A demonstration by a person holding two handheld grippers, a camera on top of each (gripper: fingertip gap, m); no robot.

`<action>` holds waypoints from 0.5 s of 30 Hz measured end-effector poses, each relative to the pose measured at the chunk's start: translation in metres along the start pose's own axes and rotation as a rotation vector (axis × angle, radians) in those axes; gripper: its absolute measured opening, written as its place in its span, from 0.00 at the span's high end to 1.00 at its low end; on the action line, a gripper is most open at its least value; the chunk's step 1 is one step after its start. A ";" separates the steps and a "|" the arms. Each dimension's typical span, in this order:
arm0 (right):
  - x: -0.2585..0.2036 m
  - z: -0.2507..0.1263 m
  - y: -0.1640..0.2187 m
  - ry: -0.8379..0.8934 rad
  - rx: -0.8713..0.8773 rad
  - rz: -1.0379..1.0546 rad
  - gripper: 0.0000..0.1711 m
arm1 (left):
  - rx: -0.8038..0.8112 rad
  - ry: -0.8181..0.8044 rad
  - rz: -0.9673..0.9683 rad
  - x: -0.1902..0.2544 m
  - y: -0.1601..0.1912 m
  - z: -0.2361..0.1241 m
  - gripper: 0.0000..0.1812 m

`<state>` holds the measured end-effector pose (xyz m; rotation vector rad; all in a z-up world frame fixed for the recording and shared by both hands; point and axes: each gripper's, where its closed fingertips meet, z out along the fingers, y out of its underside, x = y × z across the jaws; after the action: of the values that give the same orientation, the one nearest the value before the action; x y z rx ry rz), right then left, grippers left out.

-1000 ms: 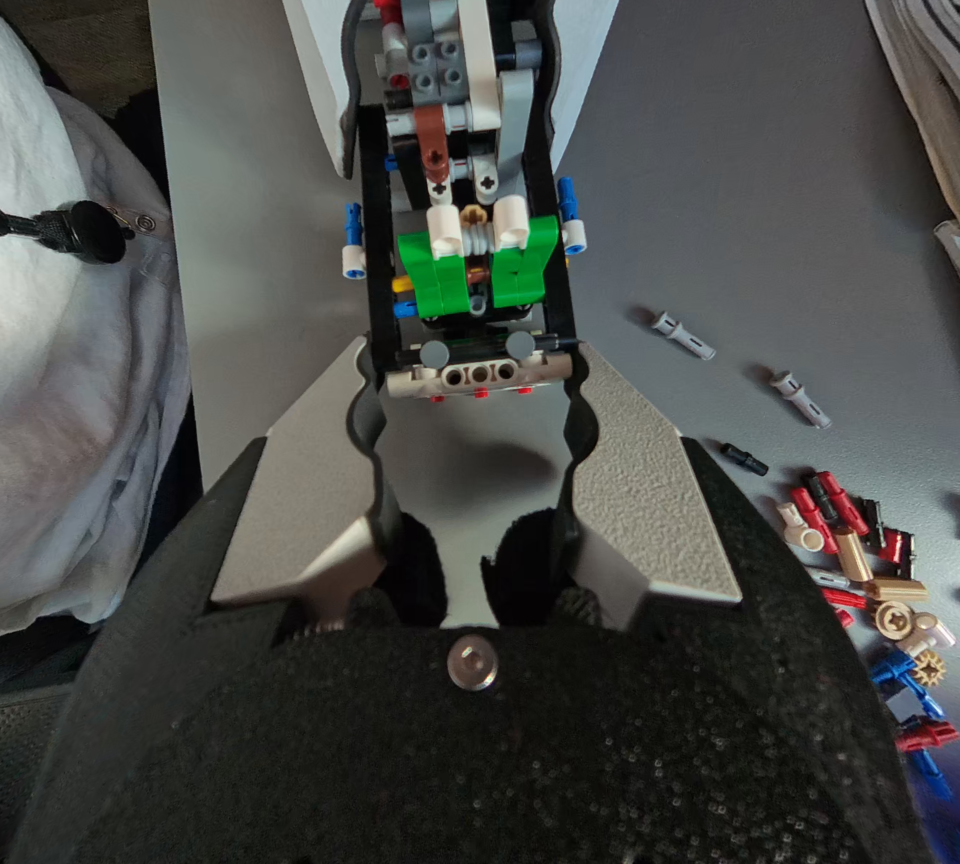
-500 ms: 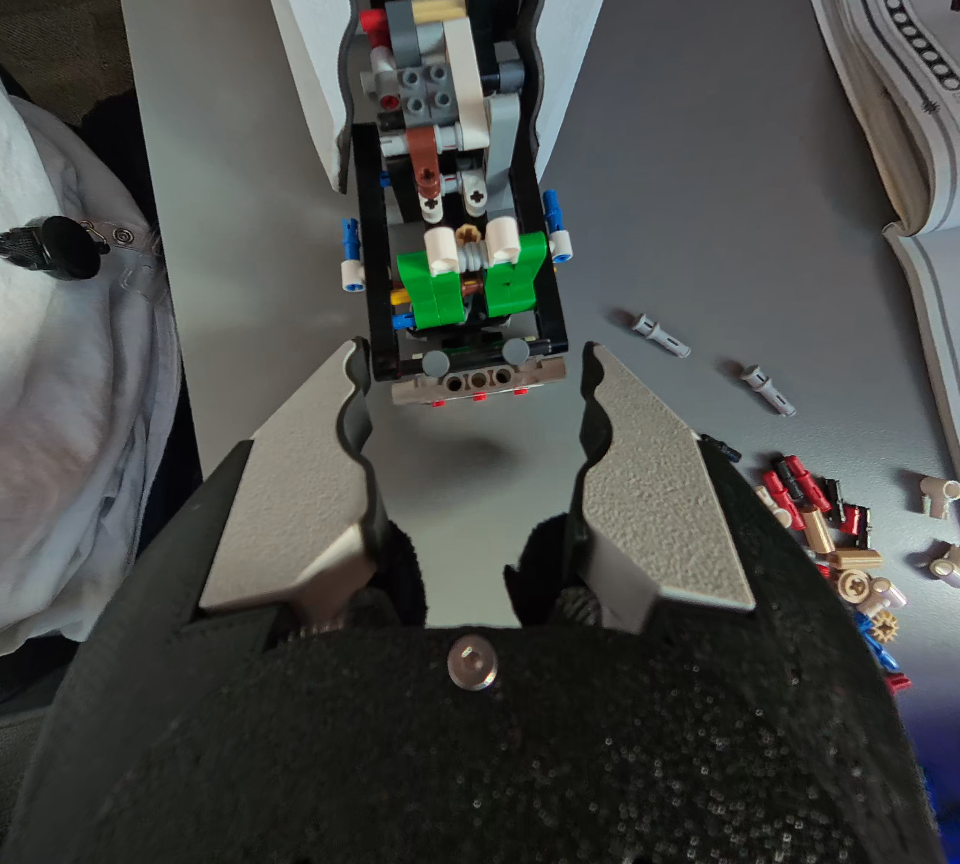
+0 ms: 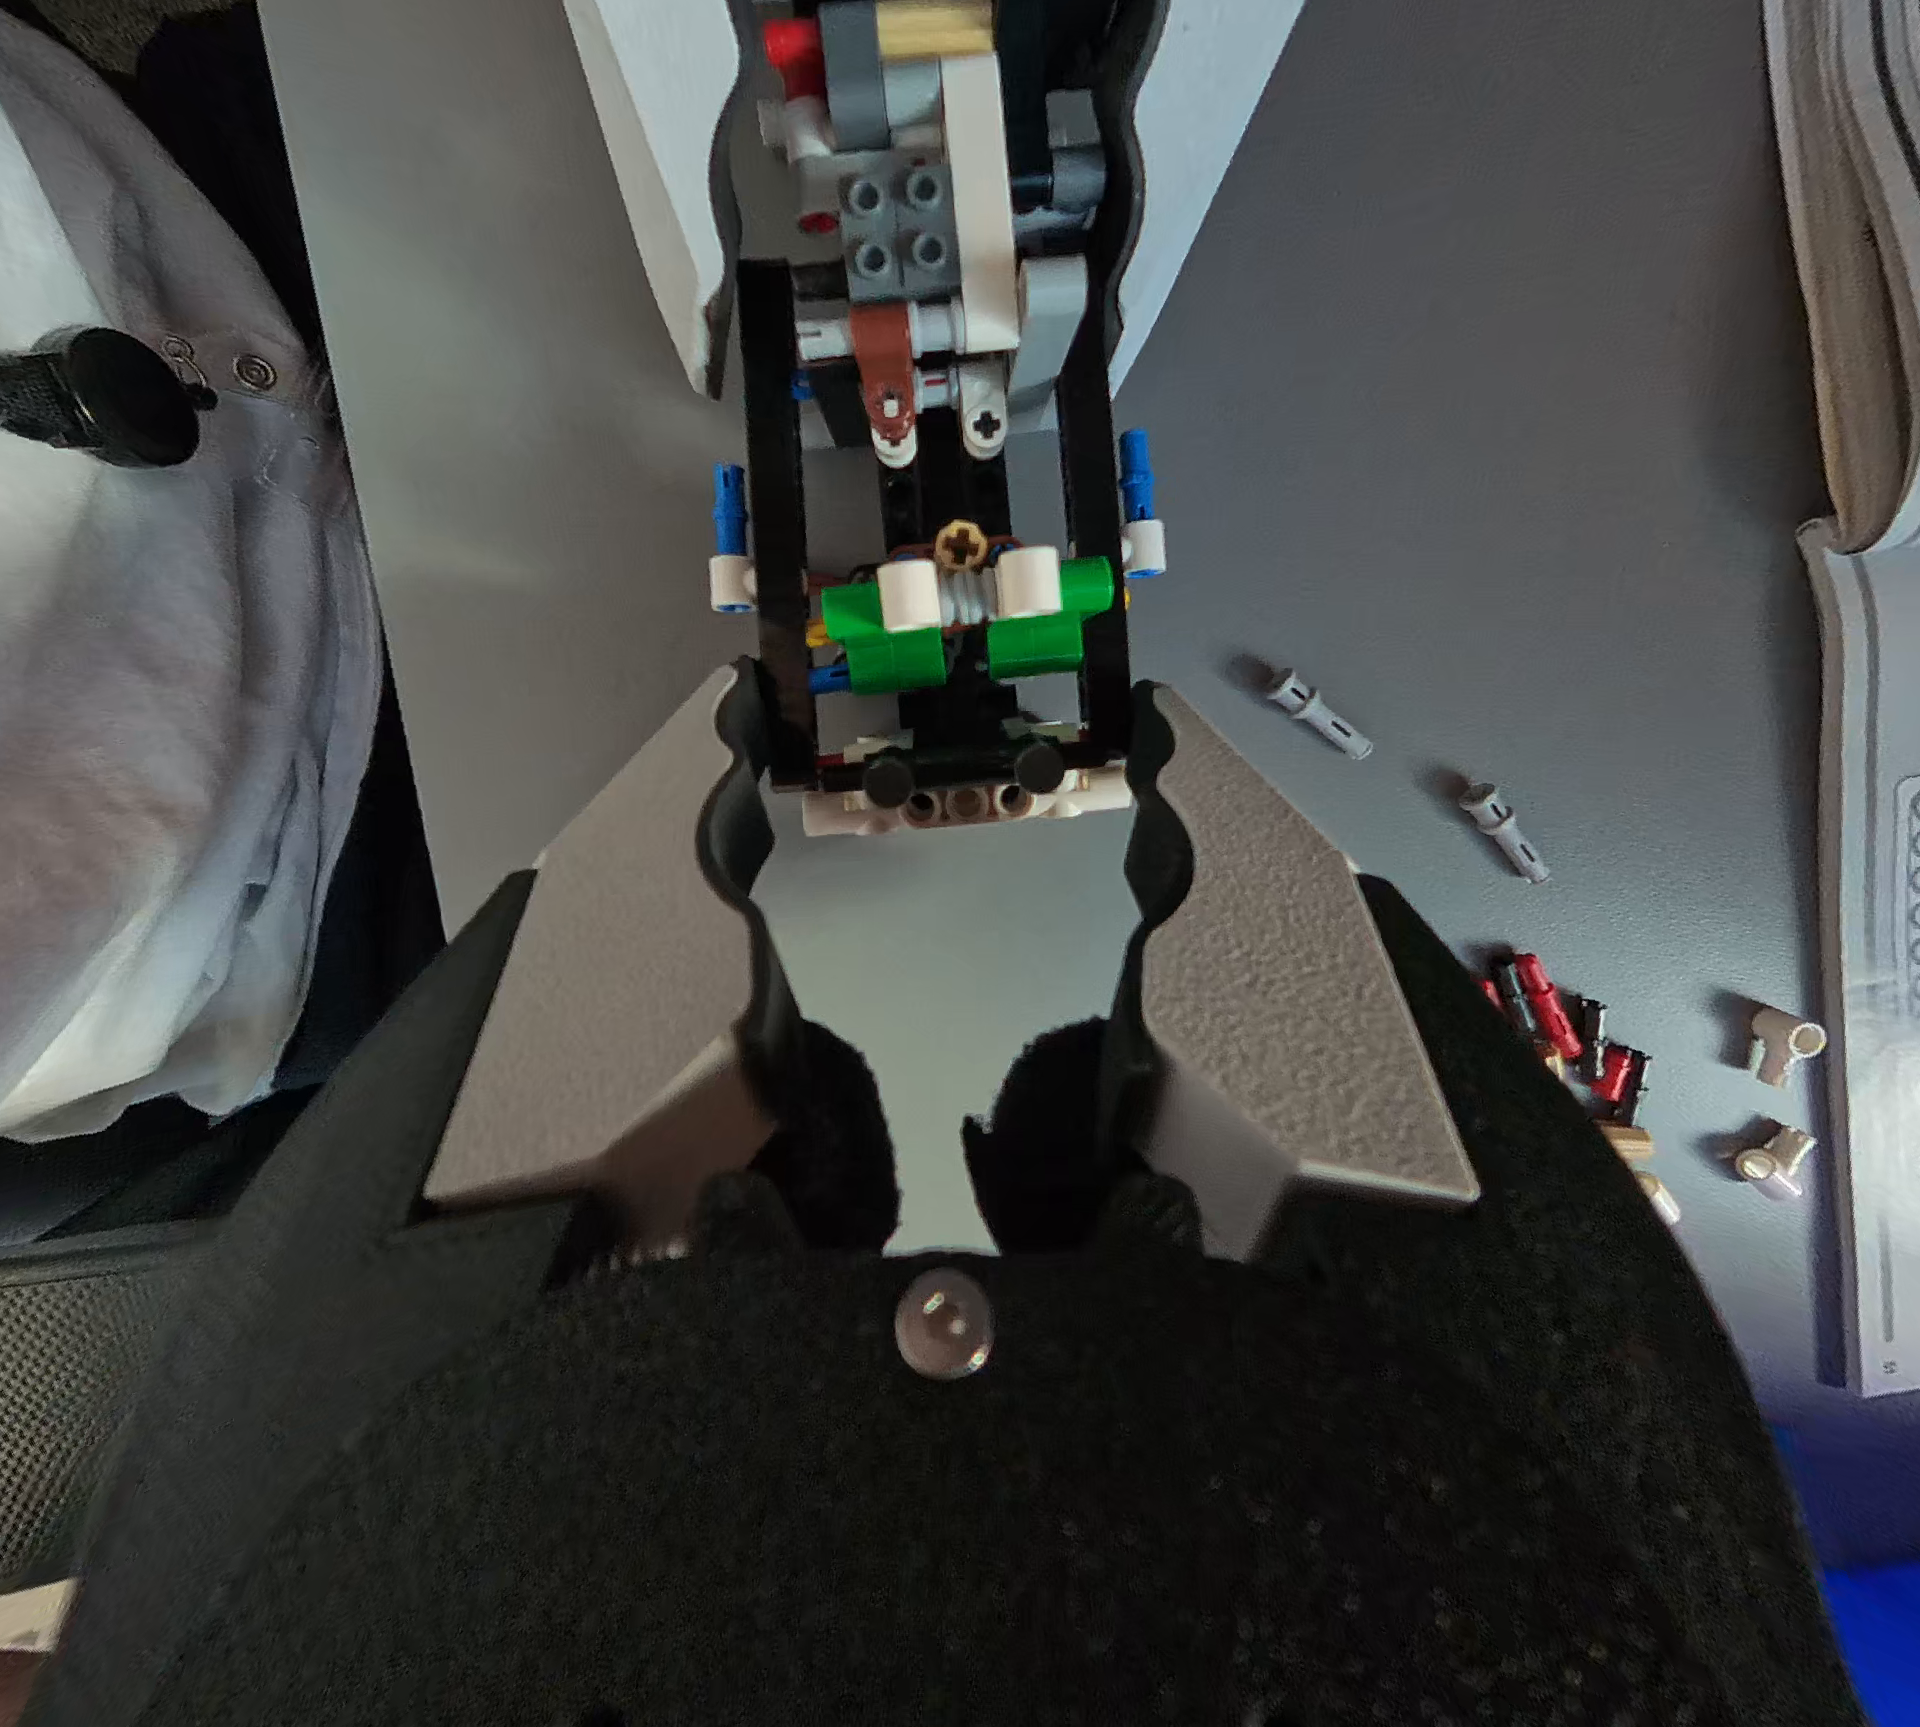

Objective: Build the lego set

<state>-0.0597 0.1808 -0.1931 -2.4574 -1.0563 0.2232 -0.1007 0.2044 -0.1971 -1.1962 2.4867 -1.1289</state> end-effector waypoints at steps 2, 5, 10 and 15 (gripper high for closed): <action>0.000 0.000 0.000 -0.002 -0.014 -0.034 0.60 | -0.006 -0.013 0.015 0.000 0.000 0.001 0.63; 0.000 0.000 0.000 -0.018 0.010 -0.058 0.61 | -0.003 0.000 0.021 0.002 -0.001 0.002 0.59; 0.003 0.000 0.000 -0.042 0.028 -0.063 0.61 | -0.002 -0.023 0.019 0.000 -0.001 0.002 0.60; 0.005 -0.001 0.002 -0.030 -0.035 -0.067 0.60 | 0.004 -0.025 0.009 -0.001 -0.001 0.001 0.60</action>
<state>-0.0548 0.1825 -0.1929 -2.4513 -1.1630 0.2228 -0.0986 0.2042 -0.1971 -1.1895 2.4683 -1.1094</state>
